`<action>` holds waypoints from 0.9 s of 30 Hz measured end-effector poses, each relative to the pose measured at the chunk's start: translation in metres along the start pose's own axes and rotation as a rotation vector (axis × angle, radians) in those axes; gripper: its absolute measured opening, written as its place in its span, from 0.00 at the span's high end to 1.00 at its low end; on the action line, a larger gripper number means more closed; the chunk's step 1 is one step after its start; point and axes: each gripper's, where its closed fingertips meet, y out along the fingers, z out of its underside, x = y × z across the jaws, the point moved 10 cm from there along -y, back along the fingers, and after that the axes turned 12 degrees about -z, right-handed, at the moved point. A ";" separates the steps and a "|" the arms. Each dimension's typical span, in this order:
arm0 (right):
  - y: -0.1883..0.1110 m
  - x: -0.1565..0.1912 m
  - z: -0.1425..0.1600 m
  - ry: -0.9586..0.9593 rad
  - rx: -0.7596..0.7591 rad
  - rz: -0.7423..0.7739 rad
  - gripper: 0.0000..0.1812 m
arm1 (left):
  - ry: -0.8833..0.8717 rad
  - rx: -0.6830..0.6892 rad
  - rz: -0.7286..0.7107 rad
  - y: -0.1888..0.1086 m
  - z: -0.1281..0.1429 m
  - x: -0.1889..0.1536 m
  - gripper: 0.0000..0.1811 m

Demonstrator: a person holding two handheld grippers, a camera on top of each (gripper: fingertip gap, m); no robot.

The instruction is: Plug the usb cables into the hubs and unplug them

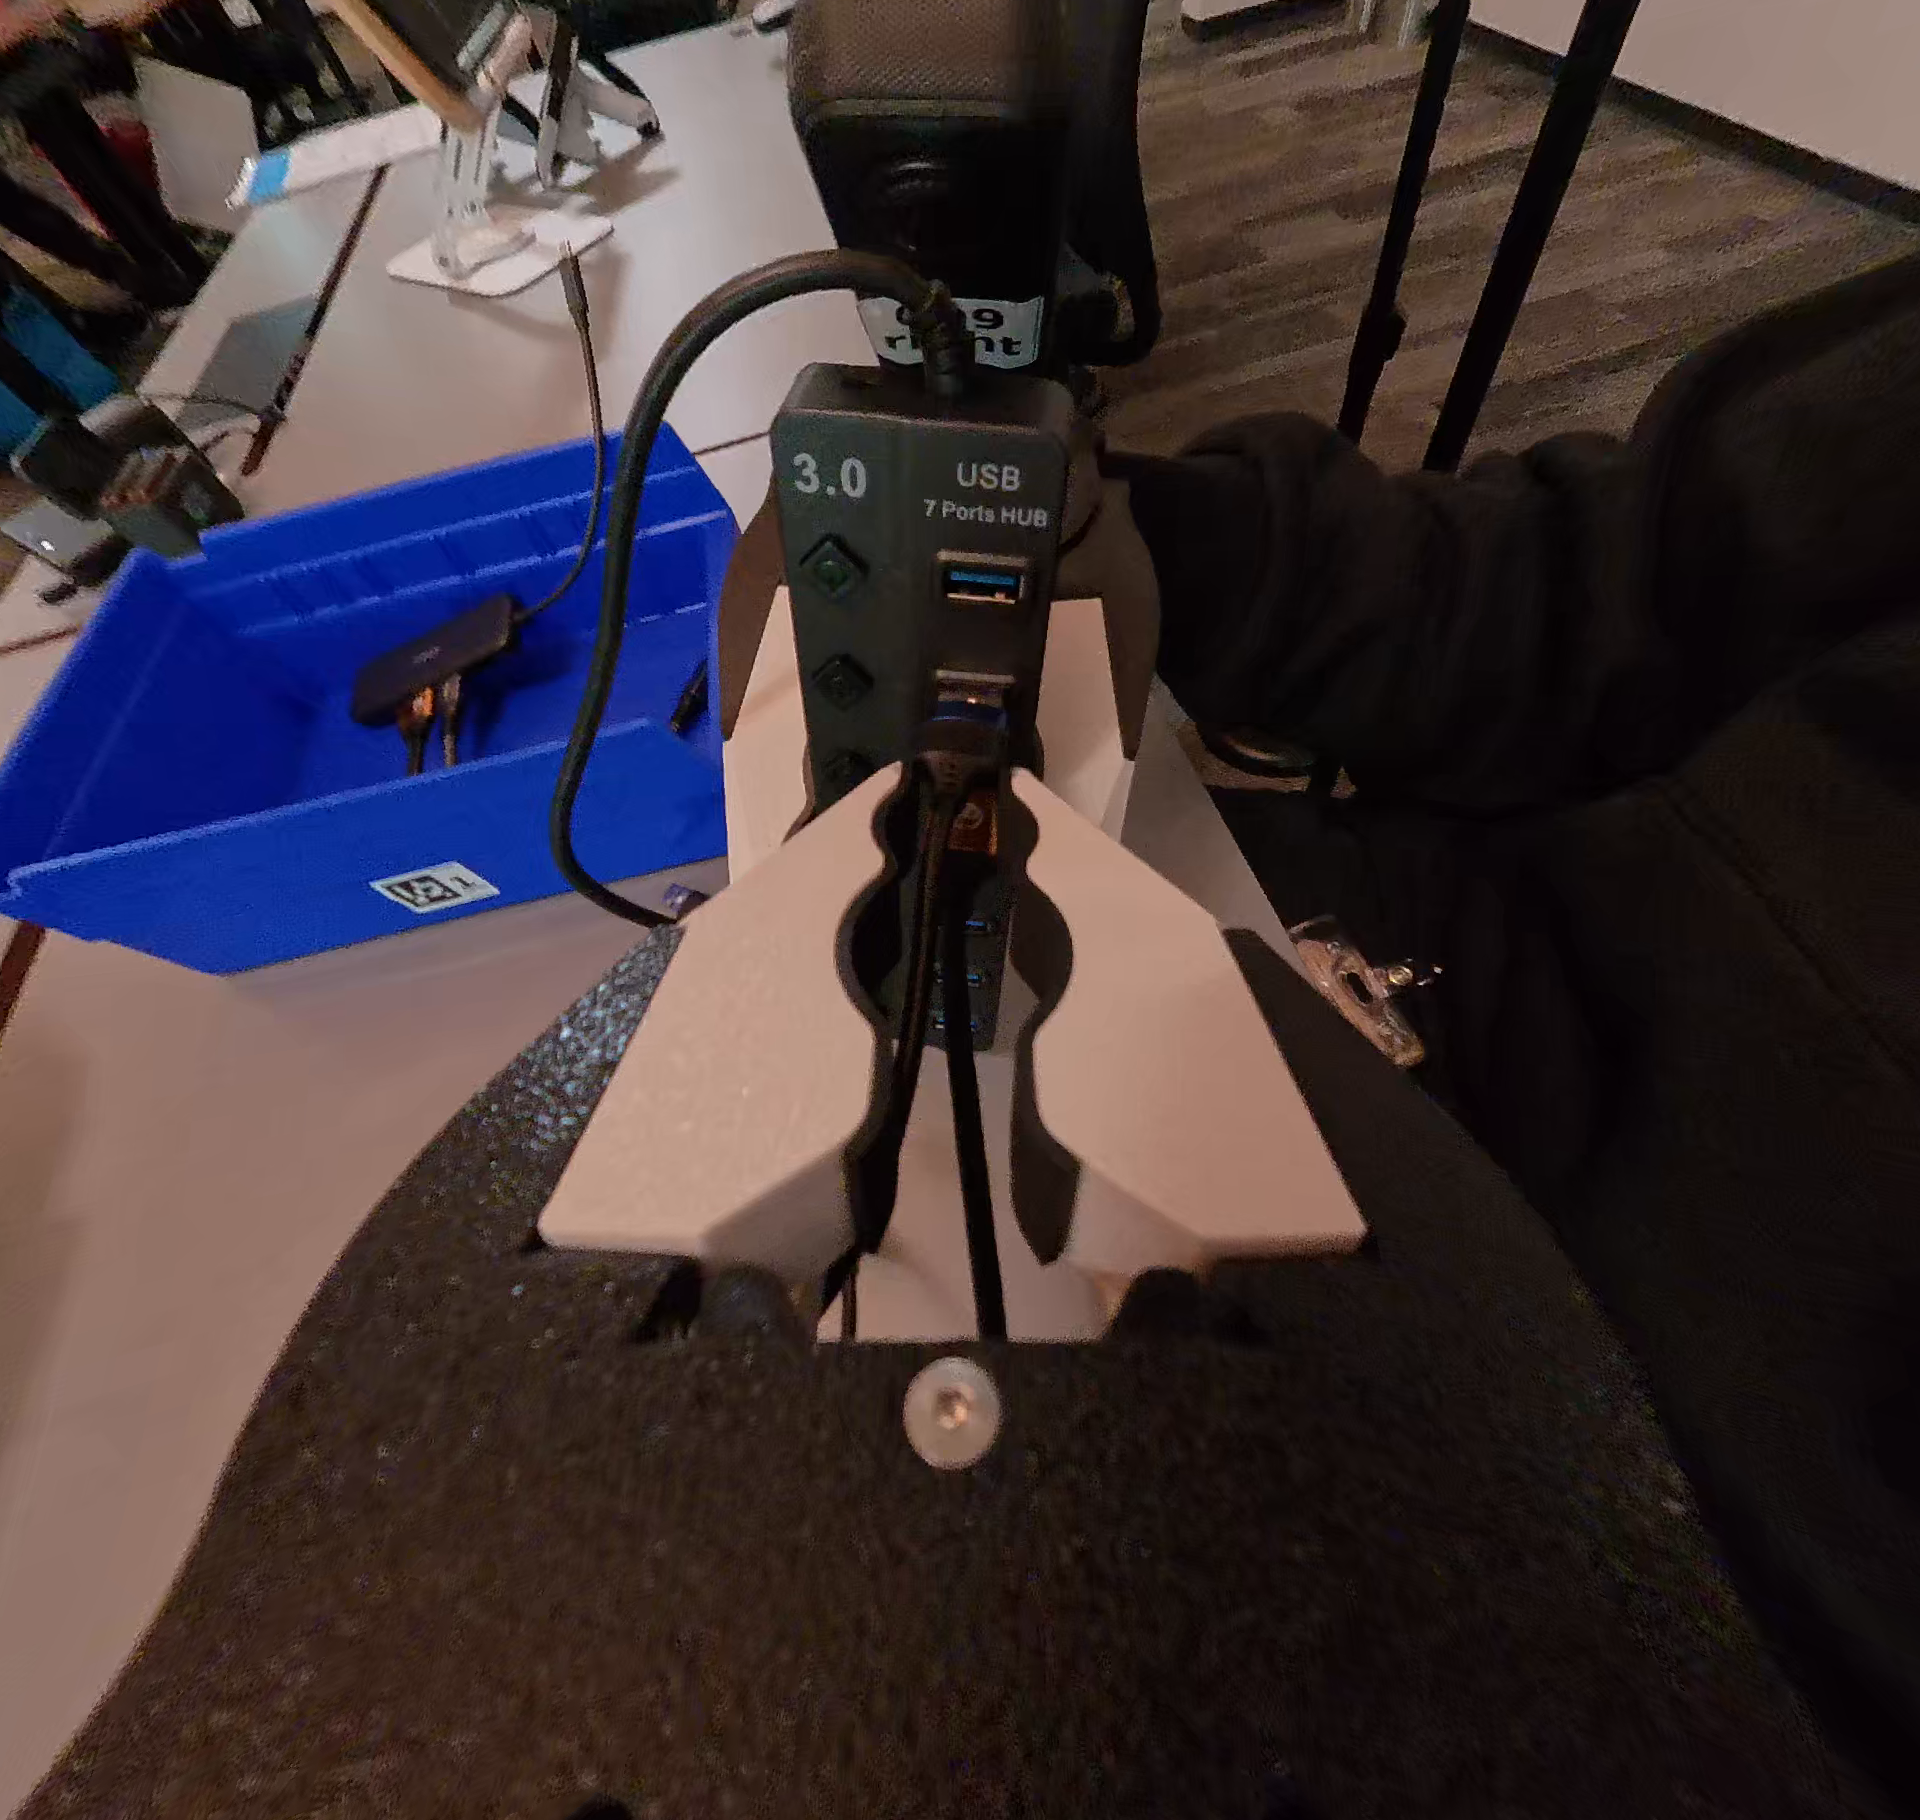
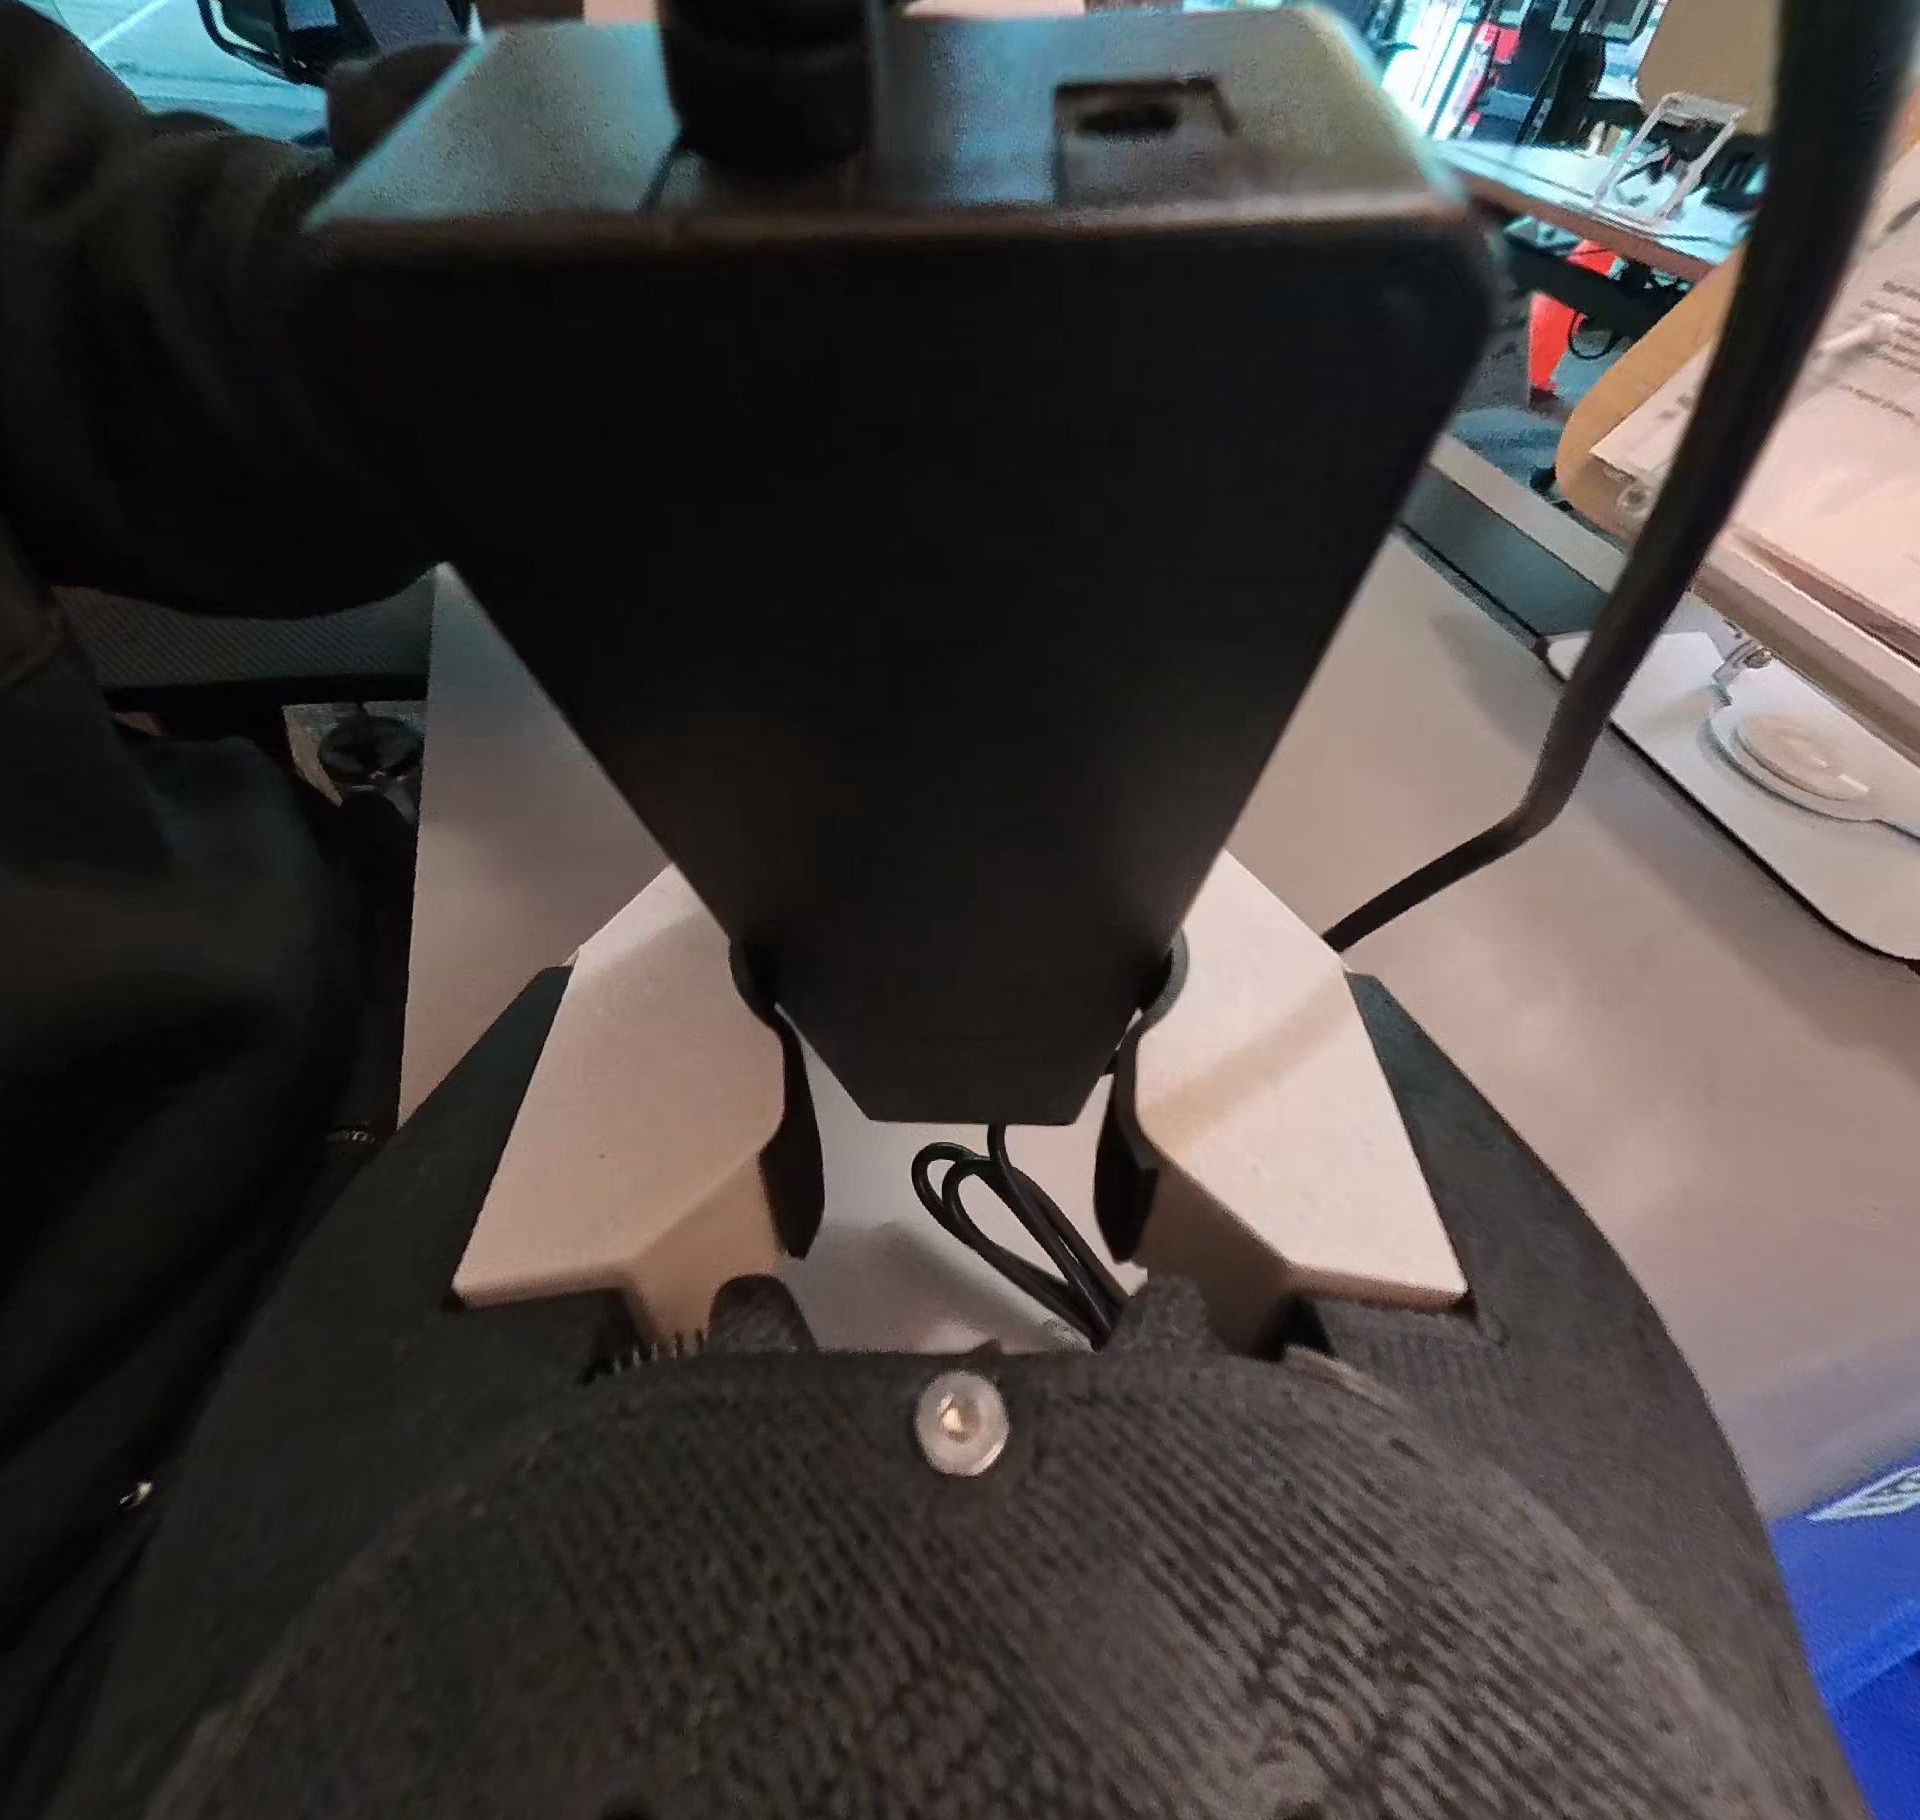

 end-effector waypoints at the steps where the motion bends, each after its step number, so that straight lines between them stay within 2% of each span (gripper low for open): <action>1: 0.000 0.001 -0.001 -0.005 -0.008 -0.008 0.66 | 0.013 -0.012 -0.001 0.000 0.000 -0.002 0.93; 4: -0.001 0.002 0.000 -0.012 -0.001 -0.010 0.66 | -0.009 -0.044 -0.004 -0.004 0.000 -0.001 0.90; 12: 0.003 0.001 0.001 0.006 -0.007 -0.025 0.66 | -0.030 -0.068 -0.004 -0.006 0.001 -0.001 0.93; 17: 0.006 0.001 0.001 -0.010 0.063 0.033 0.66 | 0.029 0.005 -0.026 -0.006 -0.004 -0.002 0.93; 21: 0.009 0.001 0.007 -0.019 0.179 0.063 0.66 | 0.126 0.146 -0.026 0.001 -0.006 -0.004 0.93; 27: 0.013 0.000 0.011 -0.014 0.164 0.044 0.66 | 0.103 0.130 -0.011 0.007 -0.004 -0.005 0.93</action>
